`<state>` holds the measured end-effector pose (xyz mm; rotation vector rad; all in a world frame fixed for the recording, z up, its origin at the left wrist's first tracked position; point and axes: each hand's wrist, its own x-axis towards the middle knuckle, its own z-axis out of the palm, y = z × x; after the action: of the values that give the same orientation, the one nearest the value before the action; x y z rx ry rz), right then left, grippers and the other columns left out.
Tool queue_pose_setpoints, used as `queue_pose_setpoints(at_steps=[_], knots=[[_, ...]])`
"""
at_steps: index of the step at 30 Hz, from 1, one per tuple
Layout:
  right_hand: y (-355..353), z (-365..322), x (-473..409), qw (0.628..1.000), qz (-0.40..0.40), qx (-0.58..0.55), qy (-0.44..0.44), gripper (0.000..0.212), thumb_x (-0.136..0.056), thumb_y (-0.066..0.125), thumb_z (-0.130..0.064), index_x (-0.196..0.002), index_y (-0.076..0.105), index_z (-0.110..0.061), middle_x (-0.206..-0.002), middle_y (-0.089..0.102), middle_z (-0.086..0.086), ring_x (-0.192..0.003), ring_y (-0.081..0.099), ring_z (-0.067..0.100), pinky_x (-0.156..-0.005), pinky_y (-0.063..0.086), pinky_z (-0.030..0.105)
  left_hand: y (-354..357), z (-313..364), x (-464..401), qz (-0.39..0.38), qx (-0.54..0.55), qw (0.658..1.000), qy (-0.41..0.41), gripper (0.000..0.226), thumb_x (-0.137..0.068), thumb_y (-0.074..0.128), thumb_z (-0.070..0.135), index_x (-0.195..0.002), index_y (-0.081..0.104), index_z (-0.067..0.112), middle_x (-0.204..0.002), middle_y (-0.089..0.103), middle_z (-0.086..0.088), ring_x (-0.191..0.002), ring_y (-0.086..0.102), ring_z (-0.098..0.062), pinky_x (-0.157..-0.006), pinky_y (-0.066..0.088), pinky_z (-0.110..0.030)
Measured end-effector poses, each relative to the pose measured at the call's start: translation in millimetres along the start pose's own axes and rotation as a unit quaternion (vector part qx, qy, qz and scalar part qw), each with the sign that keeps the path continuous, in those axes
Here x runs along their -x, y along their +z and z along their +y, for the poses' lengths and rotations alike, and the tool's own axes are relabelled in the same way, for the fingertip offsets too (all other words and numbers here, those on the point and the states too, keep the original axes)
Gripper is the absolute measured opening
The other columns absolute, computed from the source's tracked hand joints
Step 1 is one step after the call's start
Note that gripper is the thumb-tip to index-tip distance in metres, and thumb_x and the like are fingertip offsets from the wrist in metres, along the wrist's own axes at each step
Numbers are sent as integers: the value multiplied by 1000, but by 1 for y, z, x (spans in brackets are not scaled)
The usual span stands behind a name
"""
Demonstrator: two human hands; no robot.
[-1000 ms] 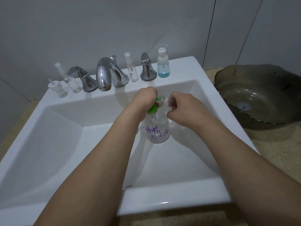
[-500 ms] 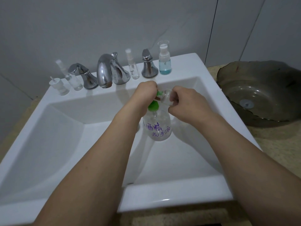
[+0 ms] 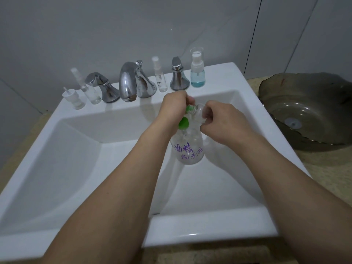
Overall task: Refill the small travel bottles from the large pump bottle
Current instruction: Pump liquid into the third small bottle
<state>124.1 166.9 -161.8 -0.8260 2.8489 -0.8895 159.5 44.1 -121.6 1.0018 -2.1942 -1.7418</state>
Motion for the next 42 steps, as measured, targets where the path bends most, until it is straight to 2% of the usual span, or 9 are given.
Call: queue_pose_setpoints(at_steps=[4, 7, 12, 15, 19, 23, 29, 38, 42], knots=[[-1, -1, 0, 1000, 11, -2, -1, 17, -71, 61, -18, -85, 54, -25, -83, 61, -7, -79, 55, 21, -65, 39, 28, 0, 3, 3, 1, 16, 1000, 17, 18, -80, 52, 12, -79, 70, 9, -94, 69, -16, -74, 52, -25, -58, 40, -30], [-2, -1, 0, 1000, 9, -4, -2, 18, -71, 61, -17, -86, 54, -25, -83, 62, -7, -80, 55, 20, -65, 39, 27, 2, 0, -2, -4, -8, 1000, 4, 24, -85, 46, 14, -75, 67, 12, -82, 65, -7, -72, 53, -25, -62, 42, -30], [-2, -1, 1, 1000, -4, -4, 2, 18, -72, 61, -16, -85, 53, -26, -84, 60, -8, -80, 54, 20, -66, 39, 28, 1, -1, -2, -10, -91, 996, -1, 23, -90, 39, 7, -71, 53, 10, -92, 61, -18, -75, 53, -28, -68, 41, -34], [-2, 0, 2, 1000, -27, -2, 6, 17, -72, 62, -17, -84, 52, -26, -84, 59, -7, -79, 54, 20, -65, 39, 27, 3, -3, 0, -23, -128, 991, 4, 29, -94, 37, 3, -67, 46, 11, -83, 56, -15, -69, 50, -26, -63, 41, -31], [-1, 0, 2, 999, -33, 2, 10, 18, -71, 62, -18, -83, 52, -26, -84, 59, -8, -79, 54, 19, -66, 42, 28, 1, -4, -1, -31, -123, 992, -9, 28, -93, 38, 4, -68, 48, 10, -76, 54, -12, -67, 47, -25, -60, 39, -29], [0, 0, 1, 1000, -24, 2, 7, 17, -71, 62, -18, -83, 53, -26, -84, 60, -8, -80, 56, 19, -66, 41, 28, -2, -1, 2, -39, -85, 995, -26, 17, -93, 43, 20, -84, 55, 11, -70, 56, -6, -59, 47, -21, -54, 36, -26], [-2, -3, 0, 1000, 5, 1, -3, 18, -72, 61, -17, -86, 53, -25, -82, 59, -10, -80, 54, 18, -66, 38, 27, -1, 0, -1, -17, -14, 1000, -7, 26, -85, 45, 24, -70, 64, 14, -80, 66, -3, -73, 55, -25, -66, 39, -32], [1, 1, 1, 999, -38, -11, 13, 18, -71, 63, -20, -84, 52, -26, -85, 61, -8, -82, 58, 19, -70, 47, 30, 0, -1, 0, -34, -119, 992, -9, 27, -95, 39, 11, -70, 49, 12, -70, 54, -8, -59, 46, -20, -52, 36, -26], [1, 2, 1, 999, -42, -10, 17, 17, -71, 63, -20, -84, 53, -26, -87, 62, -6, -82, 58, 21, -72, 49, 31, 0, -2, 0, -38, -133, 990, -18, 25, -95, 38, 10, -73, 50, 9, -69, 53, -10, -60, 46, -22, -55, 38, -27]])
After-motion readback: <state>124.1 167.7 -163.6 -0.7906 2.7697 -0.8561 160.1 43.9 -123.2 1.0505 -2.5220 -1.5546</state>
